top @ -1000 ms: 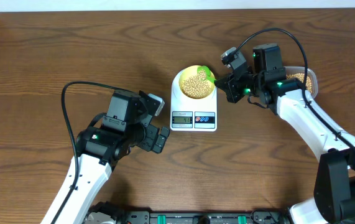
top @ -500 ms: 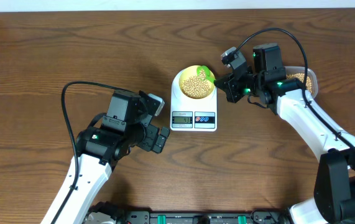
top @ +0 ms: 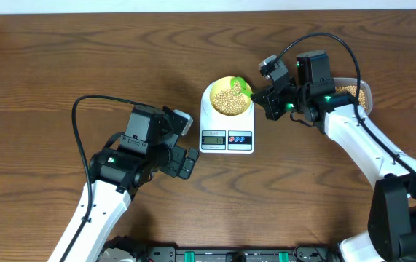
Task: Scoop item into bowl and weigh 50g on scale
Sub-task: 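Tilt the scoop slowly with the right gripper, trickling soybeans into the bowl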
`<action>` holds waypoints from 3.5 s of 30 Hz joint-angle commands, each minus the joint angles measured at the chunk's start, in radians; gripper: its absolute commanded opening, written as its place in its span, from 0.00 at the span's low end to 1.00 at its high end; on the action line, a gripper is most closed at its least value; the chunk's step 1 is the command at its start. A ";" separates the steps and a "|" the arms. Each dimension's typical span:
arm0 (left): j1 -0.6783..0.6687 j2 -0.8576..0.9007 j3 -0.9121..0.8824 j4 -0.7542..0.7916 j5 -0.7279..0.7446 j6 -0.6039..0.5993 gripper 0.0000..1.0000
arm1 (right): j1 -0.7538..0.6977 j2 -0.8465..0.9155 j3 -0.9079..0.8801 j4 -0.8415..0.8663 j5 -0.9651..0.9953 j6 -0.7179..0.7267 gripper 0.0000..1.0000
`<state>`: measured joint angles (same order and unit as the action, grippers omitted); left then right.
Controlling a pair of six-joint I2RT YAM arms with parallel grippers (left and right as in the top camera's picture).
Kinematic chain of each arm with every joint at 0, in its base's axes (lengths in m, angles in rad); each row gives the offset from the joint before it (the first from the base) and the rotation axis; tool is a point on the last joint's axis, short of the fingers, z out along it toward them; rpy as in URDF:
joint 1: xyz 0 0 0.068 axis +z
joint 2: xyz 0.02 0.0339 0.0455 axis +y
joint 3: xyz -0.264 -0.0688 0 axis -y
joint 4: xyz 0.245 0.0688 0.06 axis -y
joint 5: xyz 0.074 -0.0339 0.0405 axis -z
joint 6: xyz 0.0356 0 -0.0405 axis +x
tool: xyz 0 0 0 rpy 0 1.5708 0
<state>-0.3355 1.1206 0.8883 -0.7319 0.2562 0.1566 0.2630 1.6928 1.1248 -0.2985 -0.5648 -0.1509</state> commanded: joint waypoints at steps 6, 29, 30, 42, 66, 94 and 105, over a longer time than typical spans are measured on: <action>0.004 0.002 -0.001 0.001 -0.006 -0.004 0.98 | 0.001 -0.027 0.023 -0.001 0.047 -0.065 0.01; 0.004 0.002 -0.001 0.001 -0.006 -0.004 0.98 | 0.016 -0.027 0.023 -0.001 -0.014 -0.074 0.01; 0.004 0.002 -0.001 0.001 -0.006 -0.004 0.98 | 0.017 -0.027 0.023 -0.001 -0.013 -0.074 0.01; 0.004 0.002 -0.001 0.001 -0.006 -0.004 0.98 | 0.023 -0.027 0.023 0.007 -0.013 -0.074 0.01; 0.004 0.002 -0.001 0.001 -0.006 -0.004 0.98 | 0.027 -0.027 0.023 0.007 -0.013 -0.074 0.01; 0.004 0.002 -0.001 0.001 -0.006 -0.004 0.98 | 0.074 -0.027 0.023 -0.006 0.059 -0.149 0.01; 0.004 0.002 -0.001 0.001 -0.006 -0.004 0.98 | 0.074 -0.027 0.023 -0.005 0.061 -0.108 0.01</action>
<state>-0.3355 1.1206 0.8883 -0.7319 0.2562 0.1566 0.3305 1.6928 1.1248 -0.3023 -0.5003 -0.2733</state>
